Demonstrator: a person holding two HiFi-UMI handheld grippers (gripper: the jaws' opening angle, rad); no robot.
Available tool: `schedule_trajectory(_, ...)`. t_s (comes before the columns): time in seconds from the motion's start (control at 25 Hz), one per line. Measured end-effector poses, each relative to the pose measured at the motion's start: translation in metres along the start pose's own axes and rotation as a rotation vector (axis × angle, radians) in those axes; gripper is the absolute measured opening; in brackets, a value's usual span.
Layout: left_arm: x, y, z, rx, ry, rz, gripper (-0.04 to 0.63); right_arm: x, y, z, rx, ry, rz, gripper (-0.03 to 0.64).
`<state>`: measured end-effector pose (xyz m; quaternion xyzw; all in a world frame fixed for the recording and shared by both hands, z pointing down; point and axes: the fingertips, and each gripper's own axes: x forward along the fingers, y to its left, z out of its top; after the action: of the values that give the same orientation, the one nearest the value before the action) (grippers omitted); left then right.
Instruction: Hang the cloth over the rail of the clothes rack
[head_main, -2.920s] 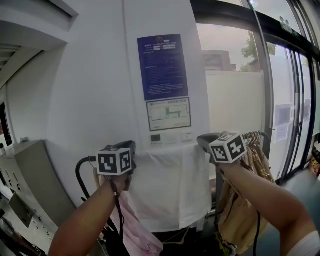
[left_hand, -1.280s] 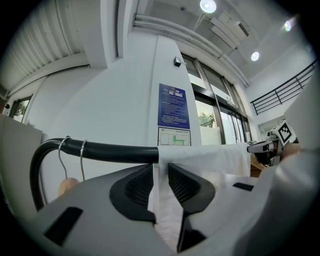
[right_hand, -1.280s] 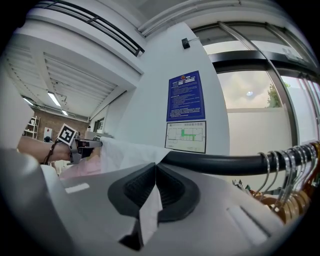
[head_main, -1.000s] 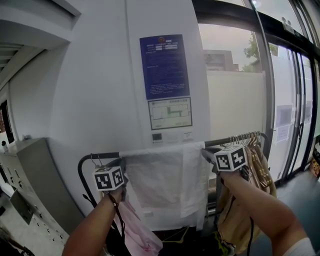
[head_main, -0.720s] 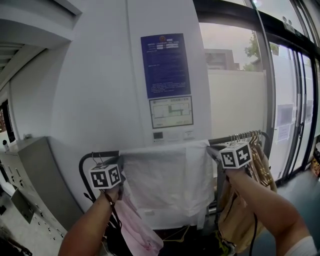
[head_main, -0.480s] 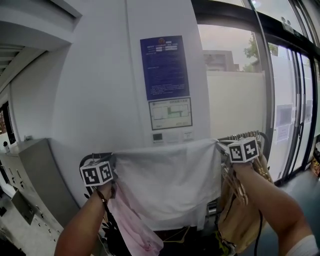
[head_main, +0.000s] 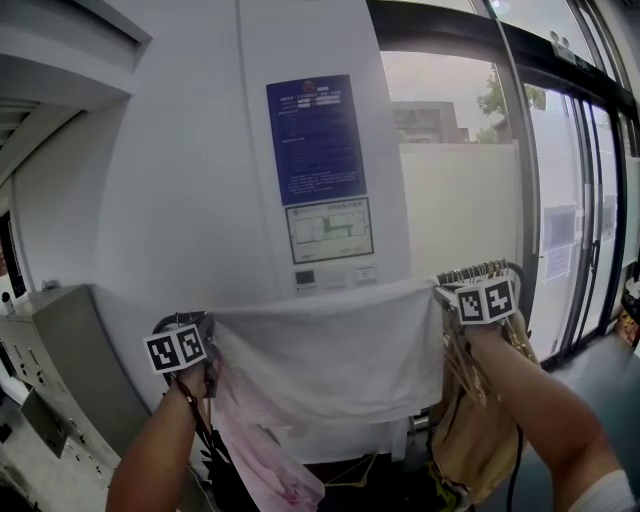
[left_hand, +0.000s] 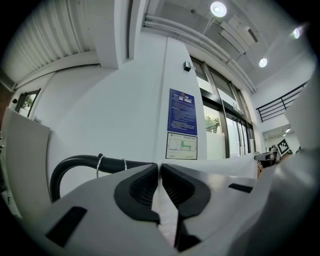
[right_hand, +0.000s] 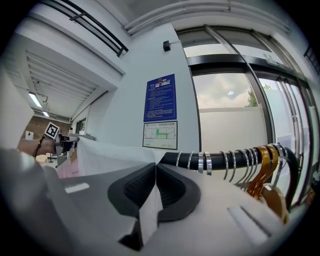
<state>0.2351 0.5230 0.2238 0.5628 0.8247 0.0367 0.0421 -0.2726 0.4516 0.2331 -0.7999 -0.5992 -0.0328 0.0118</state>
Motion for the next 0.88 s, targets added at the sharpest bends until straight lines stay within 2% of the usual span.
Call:
schedule_trajectory(0.04,0.0,0.001,0.001,-0.001,-0.008,0.004,0.02,0.0,0.001,0.0,0.001,-0.003,0.003,0.013)
schedule_trajectory(0.08,-0.001,0.002,0.002,0.002,-0.016,0.008,0.06,0.0,0.002,0.0,0.002,-0.005,0.008,0.031)
schedule_trajectory(0.2,-0.003,0.003,0.006,0.009,-0.03,0.015,0.084,0.002,0.008,0.0,0.006,-0.009,0.028,0.054)
schedule_trajectory(0.28,-0.002,0.001,0.006,0.011,-0.032,0.012,0.084,0.004,0.014,-0.003,0.0,0.0,0.037,0.043)
schedule_trajectory(0.32,-0.002,-0.001,0.006,0.011,-0.031,0.01,0.084,0.004,0.016,-0.005,-0.009,0.005,0.036,0.008)
schedule_trajectory(0.68,0.001,-0.001,-0.004,0.006,-0.013,0.003,0.084,0.002,0.018,-0.031,-0.019,0.063,0.008,0.006)
schedule_trajectory(0.88,-0.001,0.0,0.002,0.0,-0.028,0.01,0.084,-0.01,0.013,-0.014,-0.043,0.011,-0.026,0.014)
